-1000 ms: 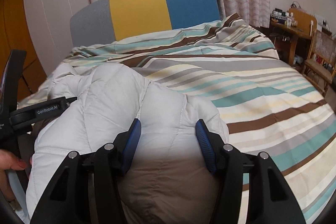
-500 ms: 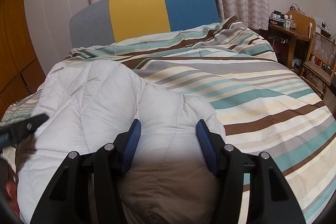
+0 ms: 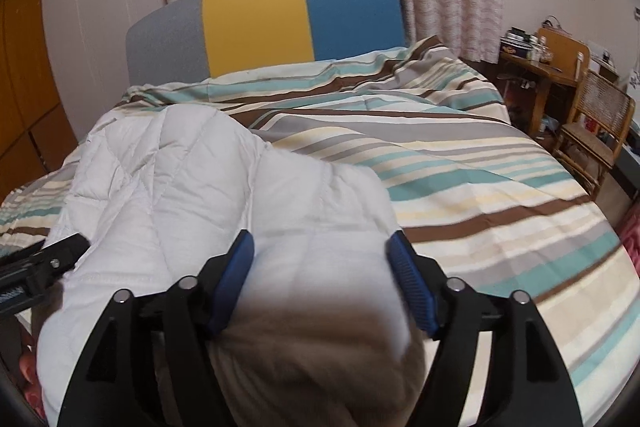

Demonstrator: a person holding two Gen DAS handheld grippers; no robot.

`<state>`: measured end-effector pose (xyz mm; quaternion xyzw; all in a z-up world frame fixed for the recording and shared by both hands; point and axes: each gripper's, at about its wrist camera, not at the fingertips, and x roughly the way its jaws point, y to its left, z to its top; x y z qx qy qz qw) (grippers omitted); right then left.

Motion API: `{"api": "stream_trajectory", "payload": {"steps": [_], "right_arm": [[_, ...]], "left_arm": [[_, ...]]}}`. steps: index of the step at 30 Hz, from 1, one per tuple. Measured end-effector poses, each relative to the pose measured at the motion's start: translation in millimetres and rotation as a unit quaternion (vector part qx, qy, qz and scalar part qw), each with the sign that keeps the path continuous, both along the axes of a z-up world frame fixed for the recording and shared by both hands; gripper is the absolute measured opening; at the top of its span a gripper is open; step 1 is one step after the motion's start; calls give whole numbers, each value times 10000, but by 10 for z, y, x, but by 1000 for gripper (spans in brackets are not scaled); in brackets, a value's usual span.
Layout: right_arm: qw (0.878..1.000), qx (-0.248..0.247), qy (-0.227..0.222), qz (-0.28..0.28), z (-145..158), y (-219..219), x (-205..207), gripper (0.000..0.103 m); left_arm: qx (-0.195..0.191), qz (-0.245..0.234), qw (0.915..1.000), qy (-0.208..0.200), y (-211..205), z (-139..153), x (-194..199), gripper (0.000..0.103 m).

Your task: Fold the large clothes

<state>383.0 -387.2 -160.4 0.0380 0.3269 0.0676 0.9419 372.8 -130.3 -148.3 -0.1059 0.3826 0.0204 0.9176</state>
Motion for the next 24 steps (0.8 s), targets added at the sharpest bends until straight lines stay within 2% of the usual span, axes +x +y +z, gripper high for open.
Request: {"api": "stream_trajectory", "payload": {"steps": [3, 6, 7, 10, 12, 14, 16, 20, 22, 24], "right_arm": [[9998, 196, 54, -62, 37, -93, -154, 74], [9990, 385, 179, -111, 49, -192, -260, 75], [9987, 389, 280, -152, 31, -225, -301, 75], [9987, 306, 377, -133, -56, -236, -365, 76], [9981, 421, 436, -115, -109, -262, -378, 76], [9942, 865, 633, -119, -109, -345, -387, 78], [9889, 1223, 833, -103, -98, -431, -407, 81], [9846, 1334, 1128, 30, -40, -493, -433, 87], [9817, 1314, 1370, 127, -38, -496, -405, 93], [9751, 1386, 1714, 247, -90, -520, -330, 94]], "left_arm": [[-227, -96, 9997, -19, 84, 32, -156, 100], [-241, -190, 9995, 100, 139, 16, -306, 100], [-191, -271, 9994, 136, 136, -7, -354, 100], [386, -537, 9977, 143, 38, -126, -417, 100], [447, -607, 9971, 79, 38, -119, -447, 100], [229, -640, 9976, 165, 87, -113, -453, 100], [-165, -702, 9970, 298, 189, -120, -474, 100], [-640, -741, 9936, 561, 335, -132, -515, 100], [-616, -828, 9927, 629, 353, -111, -509, 100], [-464, -943, 9922, 668, 332, -112, -501, 100]]}}
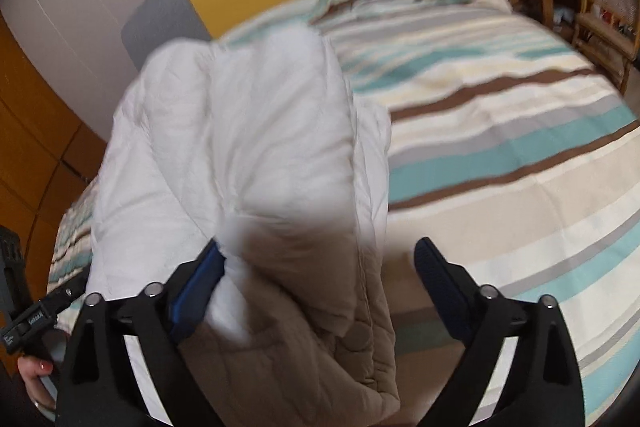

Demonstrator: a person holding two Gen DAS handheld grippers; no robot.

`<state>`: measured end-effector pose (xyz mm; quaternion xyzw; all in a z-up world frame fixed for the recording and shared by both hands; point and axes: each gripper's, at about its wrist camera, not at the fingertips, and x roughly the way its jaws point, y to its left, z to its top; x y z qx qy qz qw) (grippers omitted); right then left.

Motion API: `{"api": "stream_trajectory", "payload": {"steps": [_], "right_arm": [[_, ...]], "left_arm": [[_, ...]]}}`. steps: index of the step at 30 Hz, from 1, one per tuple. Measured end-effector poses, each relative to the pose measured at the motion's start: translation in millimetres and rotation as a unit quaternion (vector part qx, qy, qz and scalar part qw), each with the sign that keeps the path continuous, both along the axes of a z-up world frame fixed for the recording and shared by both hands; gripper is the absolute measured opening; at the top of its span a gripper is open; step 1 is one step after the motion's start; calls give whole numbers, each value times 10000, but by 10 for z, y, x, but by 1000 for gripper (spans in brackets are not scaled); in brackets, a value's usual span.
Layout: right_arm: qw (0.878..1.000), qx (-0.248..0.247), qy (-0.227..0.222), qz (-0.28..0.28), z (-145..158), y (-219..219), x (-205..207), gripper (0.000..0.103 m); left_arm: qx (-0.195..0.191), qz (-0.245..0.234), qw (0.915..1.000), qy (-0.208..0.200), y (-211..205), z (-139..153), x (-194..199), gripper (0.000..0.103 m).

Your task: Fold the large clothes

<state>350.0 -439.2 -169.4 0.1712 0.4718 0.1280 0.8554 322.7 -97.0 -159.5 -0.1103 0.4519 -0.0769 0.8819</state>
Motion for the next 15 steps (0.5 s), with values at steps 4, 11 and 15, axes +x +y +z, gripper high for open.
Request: {"api": "stream_trajectory", "payload": {"steps": [4, 11, 15], "right_arm": [[9980, 531, 329, 120, -153, -71, 110, 94], [9937, 1011, 451, 198, -290, -120, 147, 93], [9914, 1189, 449, 304, -287, -72, 156, 78]], "left_arm": [[-181, -241, 9993, 221, -5, -118, 57, 100], [-626, -287, 9966, 443, 21, -283, 85, 100], [-458, -484, 9972, 329, -82, -290, 72, 85]]}}
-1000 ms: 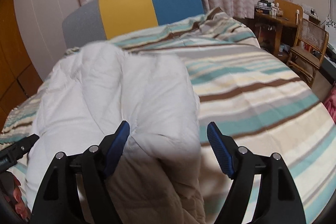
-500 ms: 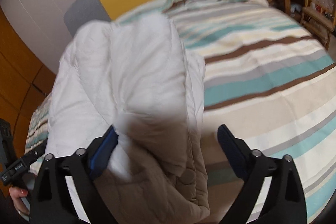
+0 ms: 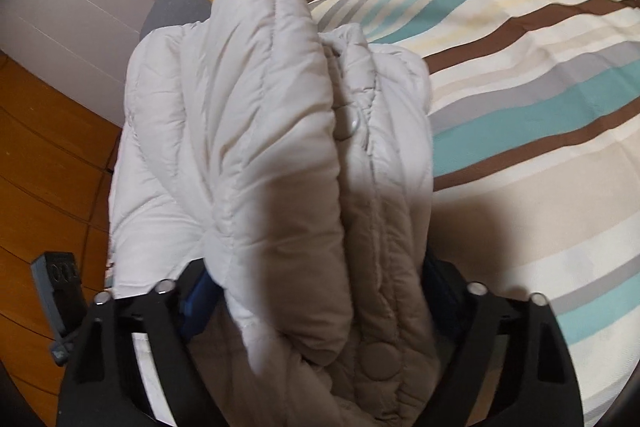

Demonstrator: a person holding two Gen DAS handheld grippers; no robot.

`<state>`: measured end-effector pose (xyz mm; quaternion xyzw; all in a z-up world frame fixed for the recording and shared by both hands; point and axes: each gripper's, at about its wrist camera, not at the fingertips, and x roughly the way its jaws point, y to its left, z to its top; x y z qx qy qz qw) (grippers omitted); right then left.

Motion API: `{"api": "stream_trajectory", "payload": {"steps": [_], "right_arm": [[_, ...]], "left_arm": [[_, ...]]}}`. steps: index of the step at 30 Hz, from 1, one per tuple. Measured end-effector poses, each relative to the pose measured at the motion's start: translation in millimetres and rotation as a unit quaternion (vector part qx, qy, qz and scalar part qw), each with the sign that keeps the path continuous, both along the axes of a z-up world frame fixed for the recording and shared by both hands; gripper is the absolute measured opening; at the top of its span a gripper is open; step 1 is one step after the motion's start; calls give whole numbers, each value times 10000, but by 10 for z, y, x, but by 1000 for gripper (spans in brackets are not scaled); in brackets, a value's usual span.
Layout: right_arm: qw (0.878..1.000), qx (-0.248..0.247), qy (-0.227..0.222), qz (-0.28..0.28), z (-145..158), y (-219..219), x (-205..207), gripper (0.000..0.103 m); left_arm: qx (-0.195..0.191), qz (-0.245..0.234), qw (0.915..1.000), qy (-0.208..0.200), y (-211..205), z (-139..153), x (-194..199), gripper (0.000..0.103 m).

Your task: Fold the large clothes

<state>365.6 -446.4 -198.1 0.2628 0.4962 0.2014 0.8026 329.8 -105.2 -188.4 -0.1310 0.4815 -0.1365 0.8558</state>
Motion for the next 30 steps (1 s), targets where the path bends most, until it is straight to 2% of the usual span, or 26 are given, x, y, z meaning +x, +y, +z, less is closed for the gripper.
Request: {"api": "stream_trajectory", "payload": {"steps": [6, 9, 11, 15, 19, 26, 30], "right_arm": [[9991, -106, -400, 23, 151, 63, -97, 59], [9973, -219, -706, 52, 252, 138, -222, 54], [9951, -290, -941, 102, 351, 199, -311, 52], [9921, -163, -1225, 190, 469, 329, -469, 49], [9881, -117, -1474, 420, 569, 559, -578, 46], [9801, 188, -1808, 792, 701, 1208, -606, 46], [9742, 372, -1912, 1138, 709, 1725, -587, 46]], "left_arm": [[418, -228, 9981, -378, -193, 125, -112, 57], [562, -309, 9956, -683, -250, 216, -206, 48], [616, -391, 9938, -834, -282, 295, -225, 45], [489, -387, 9924, -1066, -166, 436, -349, 39], [712, -233, 9874, -1391, -28, 551, -507, 37], [976, 262, 9777, -1842, 442, 689, -878, 35], [1131, 658, 9727, -1916, 802, 723, -1047, 35]]}}
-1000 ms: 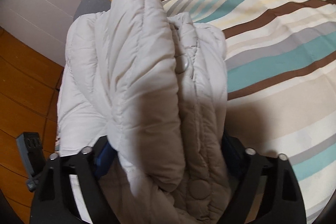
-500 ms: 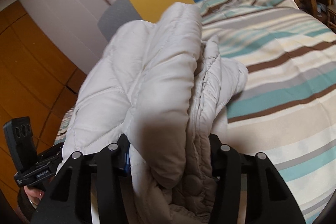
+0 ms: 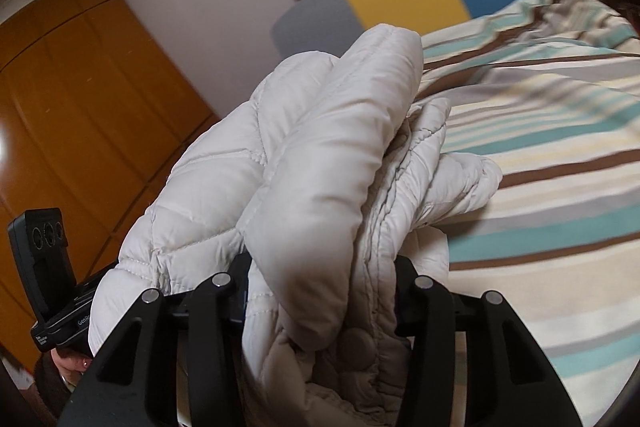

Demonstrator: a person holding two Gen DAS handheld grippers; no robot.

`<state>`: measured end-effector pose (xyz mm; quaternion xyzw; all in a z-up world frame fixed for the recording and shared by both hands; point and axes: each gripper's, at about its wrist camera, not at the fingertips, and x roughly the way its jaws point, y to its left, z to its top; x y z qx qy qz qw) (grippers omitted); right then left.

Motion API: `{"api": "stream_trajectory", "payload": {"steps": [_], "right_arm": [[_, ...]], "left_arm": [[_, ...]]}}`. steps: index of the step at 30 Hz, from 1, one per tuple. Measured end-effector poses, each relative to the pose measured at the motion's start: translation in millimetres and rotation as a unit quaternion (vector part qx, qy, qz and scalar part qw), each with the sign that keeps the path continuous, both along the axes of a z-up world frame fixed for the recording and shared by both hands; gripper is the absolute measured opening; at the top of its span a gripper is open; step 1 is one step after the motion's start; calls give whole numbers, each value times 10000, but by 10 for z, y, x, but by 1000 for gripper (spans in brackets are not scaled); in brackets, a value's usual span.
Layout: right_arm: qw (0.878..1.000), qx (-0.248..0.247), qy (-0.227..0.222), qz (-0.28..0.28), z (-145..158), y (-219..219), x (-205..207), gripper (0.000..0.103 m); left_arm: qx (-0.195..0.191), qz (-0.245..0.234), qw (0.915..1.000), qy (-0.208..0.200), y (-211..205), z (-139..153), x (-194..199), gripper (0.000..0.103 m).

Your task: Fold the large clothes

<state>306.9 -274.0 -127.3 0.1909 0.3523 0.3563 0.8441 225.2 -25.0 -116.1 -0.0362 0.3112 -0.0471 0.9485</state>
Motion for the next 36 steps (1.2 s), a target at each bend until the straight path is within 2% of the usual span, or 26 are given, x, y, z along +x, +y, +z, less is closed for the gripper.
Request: {"api": "stream_trajectory", "payload": {"steps": [8, 12, 13, 14, 16, 20, 23, 26, 28, 29, 30, 33, 36], "right_arm": [[9949, -53, -217, 982, -46, 1300, -50, 46], [9905, -388, -372, 1265, -101, 1868, -105, 46], [9902, -502, -383, 1246, -125, 1911, -91, 47], [9900, -654, -380, 1195, -150, 1973, -103, 54], [9891, -1014, -433, 980, -207, 1990, -154, 61], [9884, -1287, -303, 741, -355, 1802, -262, 62], [9880, -1371, -293, 644, -496, 1708, -436, 63], [9906, -1239, -161, 557, -525, 1664, -405, 64], [9921, -1142, -143, 499, -408, 1623, -440, 66], [9920, -1156, -221, 451, -329, 1593, -463, 68], [9921, -1143, -295, 415, -256, 1526, -545, 68], [9913, -1055, -753, 209, 57, 1389, -645, 68], [9871, -1143, -1118, 99, 366, 1442, -569, 67]], "left_arm": [[136, 1015, 9947, -71, 920, -56, -501, 35], [120, 1538, 9880, 108, 1339, -234, -708, 35], [45, 1660, 9859, 228, 1448, -314, -749, 35], [-18, 1715, 9847, 297, 1519, -370, -774, 35], [-176, 1800, 9825, 438, 1571, -505, -812, 37], [-1, 1818, 9825, 415, 1449, -656, -884, 44], [-16, 1768, 9835, 381, 1480, -751, -924, 48], [-79, 1825, 9824, 399, 1498, -753, -941, 52], [-56, 1944, 9798, 458, 1452, -658, -901, 63], [-9, 2077, 9769, 497, 1461, -596, -912, 77], [-3, 2149, 9755, 479, 1454, -544, -932, 83], [-325, 2190, 9751, 154, 1509, -300, -1014, 87], [-596, 2226, 9731, -9, 1568, -84, -919, 87]]}}
